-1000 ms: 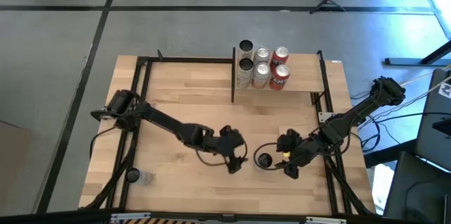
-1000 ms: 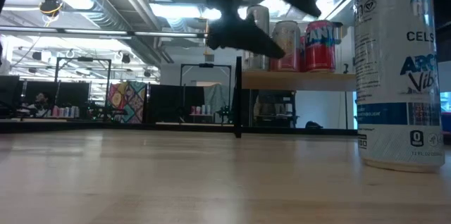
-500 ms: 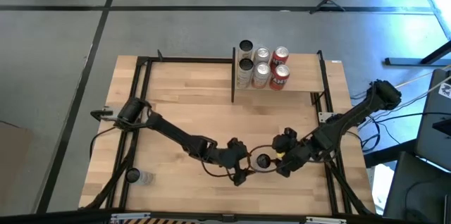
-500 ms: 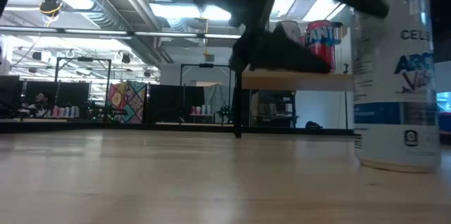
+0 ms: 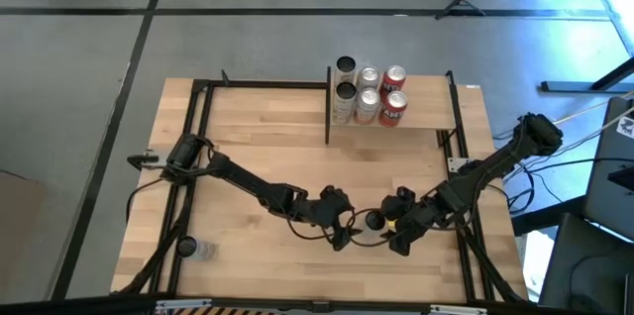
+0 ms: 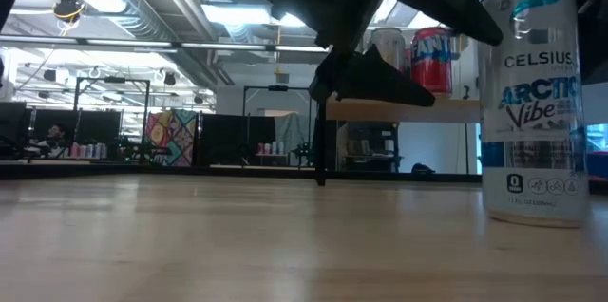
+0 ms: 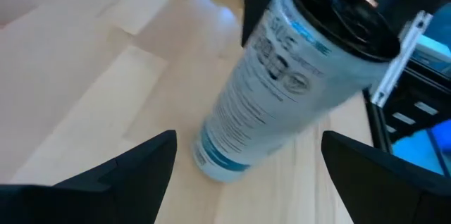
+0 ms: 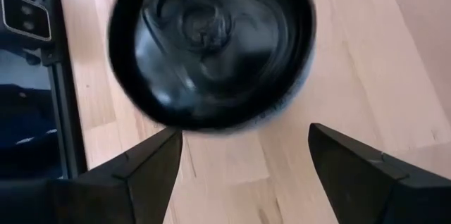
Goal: Place canned beverage on shelf
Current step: Put the right black soda can onto the shelf
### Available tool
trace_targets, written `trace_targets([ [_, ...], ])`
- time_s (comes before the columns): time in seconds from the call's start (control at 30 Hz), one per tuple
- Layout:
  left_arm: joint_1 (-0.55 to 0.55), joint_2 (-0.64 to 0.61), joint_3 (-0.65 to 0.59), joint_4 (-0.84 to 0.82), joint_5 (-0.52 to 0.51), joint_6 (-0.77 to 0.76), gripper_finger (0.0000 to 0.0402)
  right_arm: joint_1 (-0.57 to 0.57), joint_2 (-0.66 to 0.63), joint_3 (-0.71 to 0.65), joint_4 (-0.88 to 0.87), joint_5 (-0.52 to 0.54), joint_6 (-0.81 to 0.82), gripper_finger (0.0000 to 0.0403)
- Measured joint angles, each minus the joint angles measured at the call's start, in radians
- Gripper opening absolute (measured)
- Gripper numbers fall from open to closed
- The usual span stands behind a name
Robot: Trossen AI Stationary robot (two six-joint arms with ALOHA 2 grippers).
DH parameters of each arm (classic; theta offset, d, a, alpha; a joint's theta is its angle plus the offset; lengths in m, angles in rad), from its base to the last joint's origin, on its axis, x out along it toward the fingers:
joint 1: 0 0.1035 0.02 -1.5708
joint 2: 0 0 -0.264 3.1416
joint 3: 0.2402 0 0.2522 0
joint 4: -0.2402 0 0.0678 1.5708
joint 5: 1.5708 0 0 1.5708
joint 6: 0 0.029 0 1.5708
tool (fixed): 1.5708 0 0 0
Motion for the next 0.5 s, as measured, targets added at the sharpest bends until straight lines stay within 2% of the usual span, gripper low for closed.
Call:
trace_targets([
  [0.1,0.000,0.000,0.000,-0.012,0.017,0.000,0.0350,-0.001,0.000,0.000,-0.004,-0.016,0.000,0.0301],
  [0.27,0.000,-0.026,0.000,-0.077,0.058,0.014,0.0350,0.000,-0.014,0.000,-0.022,-0.109,-0.004,0.0301],
  [0.4,0.000,-0.084,0.000,-0.141,0.147,0.053,0.0350,0.000,-0.073,0.000,-0.068,-0.155,-0.001,0.0301],
  [0.5,-0.001,-0.140,0.000,-0.228,0.153,0.057,0.0350,0.001,-0.146,0.000,-0.099,-0.151,0.001,0.0301],
])
